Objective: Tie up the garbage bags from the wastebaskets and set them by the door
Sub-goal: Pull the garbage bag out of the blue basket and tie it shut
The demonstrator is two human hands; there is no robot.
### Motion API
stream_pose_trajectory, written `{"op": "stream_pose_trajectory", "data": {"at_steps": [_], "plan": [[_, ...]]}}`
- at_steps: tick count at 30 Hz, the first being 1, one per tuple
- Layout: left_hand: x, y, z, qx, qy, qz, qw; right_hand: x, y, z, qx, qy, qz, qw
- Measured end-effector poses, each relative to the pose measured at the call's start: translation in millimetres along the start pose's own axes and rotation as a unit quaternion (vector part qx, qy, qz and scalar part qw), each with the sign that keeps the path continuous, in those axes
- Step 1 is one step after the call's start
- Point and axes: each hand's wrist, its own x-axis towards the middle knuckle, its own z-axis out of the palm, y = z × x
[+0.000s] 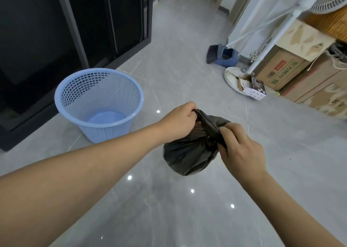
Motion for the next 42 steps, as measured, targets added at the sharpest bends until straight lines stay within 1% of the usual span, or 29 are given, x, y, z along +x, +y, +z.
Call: {"op": "stream_pose_trajectory", "data": {"at_steps": [2, 4, 6, 7, 8, 9, 10, 11, 12, 13, 15, 17, 19, 22, 24, 26, 27, 28, 29, 30, 32, 34, 36, 37, 40, 42], "plan": [[0, 3, 0, -0.032, 0.008, -0.023, 0.999, 2, -1, -1, 0.014, 0.024, -0.014, 1.000], [1, 3, 2, -0.068, 0.010, -0.057, 0.996, 5, -3, -3, 0.024, 0.038, -0.056, 0.997], [3, 0, 5, -0.075, 0.013, -0.093, 0.993, 7, -5, -4, 0.045, 0.025, -0.101, 0.994], [4, -2, 7, -0.072, 0.014, -0.108, 0.991, 9, -4, -5, 0.057, 0.008, -0.108, 0.992], [2, -5, 8, -0.079, 0.015, -0.122, 0.989, 10, -3, -4, 0.070, -0.016, -0.098, 0.993], [0, -7, 8, -0.101, 0.010, -0.132, 0.986, 12, -2, -3, 0.087, -0.053, -0.064, 0.993], [-3, -8, 8, -0.131, -0.004, -0.139, 0.982, 14, -3, -3, 0.112, -0.102, -0.006, 0.988], [-6, -10, 8, -0.160, -0.031, -0.148, 0.976, 16, -3, -1, 0.147, -0.156, 0.066, 0.975], [-9, -13, 9, -0.166, -0.066, -0.154, 0.972, 18, -2, 0, 0.193, -0.204, 0.142, 0.949], [-13, -18, 10, -0.135, -0.103, -0.158, 0.973, 21, -2, 1, 0.243, -0.245, 0.217, 0.913], [-21, -33, 14, 0.004, -0.171, -0.156, 0.973, 25, -1, 2, 0.336, -0.325, 0.335, 0.818], [-27, -48, 19, 0.127, -0.202, -0.153, 0.959, 24, -4, -1, 0.409, -0.389, 0.394, 0.725], [-29, -59, 27, 0.199, -0.187, -0.137, 0.952, 20, -7, -2, 0.449, -0.428, 0.417, 0.665], [-29, -68, 37, 0.262, -0.111, -0.105, 0.953, 12, -9, -4, 0.515, -0.451, 0.433, 0.586], [-29, -71, 41, 0.268, -0.063, -0.094, 0.957, 5, -10, -1, 0.580, -0.442, 0.449, 0.516], [-30, -73, 46, 0.282, -0.034, -0.072, 0.956, -3, -9, 5, 0.637, -0.416, 0.473, 0.444], [-30, -74, 48, 0.297, -0.027, -0.060, 0.953, -7, -9, 8, 0.651, -0.415, 0.476, 0.421], [-28, -75, 49, 0.311, -0.022, -0.053, 0.949, -10, -8, 12, 0.654, -0.422, 0.472, 0.413], [-26, -76, 48, 0.317, -0.019, -0.055, 0.947, -13, -7, 16, 0.649, -0.434, 0.465, 0.418], [-23, -76, 46, 0.314, -0.017, -0.063, 0.947, -15, -5, 19, 0.637, -0.444, 0.460, 0.431], [-18, -75, 40, 0.286, -0.015, -0.083, 0.954, -19, -1, 21, 0.617, -0.457, 0.455, 0.451], [-14, -74, 35, 0.279, -0.020, -0.078, 0.957, -23, 0, 19, 0.617, -0.449, 0.461, 0.453], [-13, -73, 35, 0.301, -0.034, -0.059, 0.951, -25, -2, 17, 0.629, -0.401, 0.496, 0.445], [-13, -73, 36, 0.311, -0.042, -0.052, 0.948, -26, -3, 18, 0.631, -0.371, 0.515, 0.446], [-11, -74, 39, 0.309, -0.048, -0.055, 0.948, -31, -6, 24, 0.622, -0.301, 0.544, 0.477], [-11, -75, 43, 0.304, -0.045, -0.063, 0.950, -32, -8, 25, 0.626, -0.281, 0.548, 0.477]]}}
